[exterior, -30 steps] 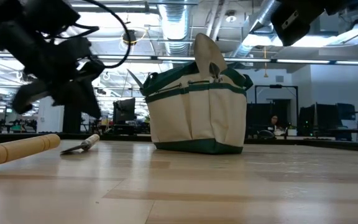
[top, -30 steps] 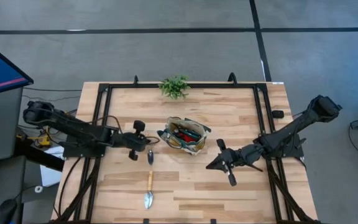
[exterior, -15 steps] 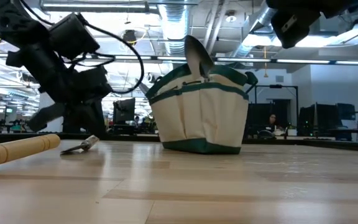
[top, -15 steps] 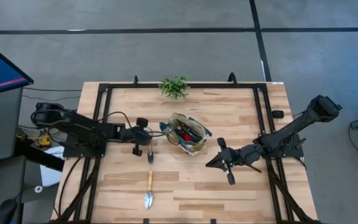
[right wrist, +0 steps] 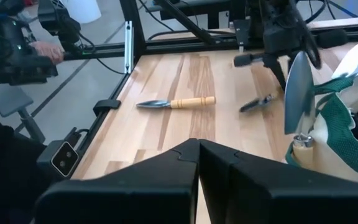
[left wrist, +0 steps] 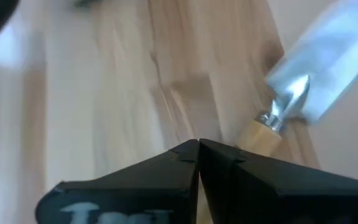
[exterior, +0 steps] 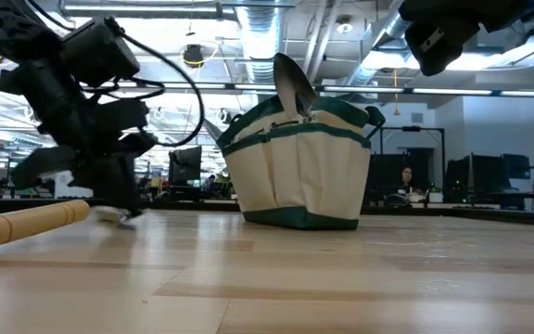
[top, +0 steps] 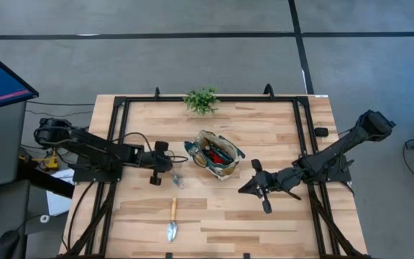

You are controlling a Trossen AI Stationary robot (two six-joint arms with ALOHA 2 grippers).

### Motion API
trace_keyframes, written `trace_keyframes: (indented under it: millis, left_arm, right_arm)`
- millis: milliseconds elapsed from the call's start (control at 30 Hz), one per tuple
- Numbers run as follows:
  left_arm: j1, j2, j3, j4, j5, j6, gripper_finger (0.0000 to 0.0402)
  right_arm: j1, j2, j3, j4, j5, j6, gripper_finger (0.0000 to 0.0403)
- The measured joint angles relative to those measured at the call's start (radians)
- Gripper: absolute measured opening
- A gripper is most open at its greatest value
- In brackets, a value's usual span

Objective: Pick & Place Garden tools in Gardening bag
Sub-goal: Put the top trowel into the gardening bag

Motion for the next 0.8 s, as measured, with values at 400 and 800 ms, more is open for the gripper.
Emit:
trace_keyframes:
  millis: [400, 800]
  left_arm:
    - [-0.095, -0.16, 0.002, -0.115, -0.048, -0.139, 0.0002]
    - [-0.129, -0.461, 0.002, -0.126, 0.13, -0.543, 0.0002]
  right_arm:
    - [-0.004, 0.0, 0.0, -0.013, 0.002, 0.0, 0.0]
    - [-0.003, 0.0, 0.0, -0.013, 0.002, -0.001, 0.0]
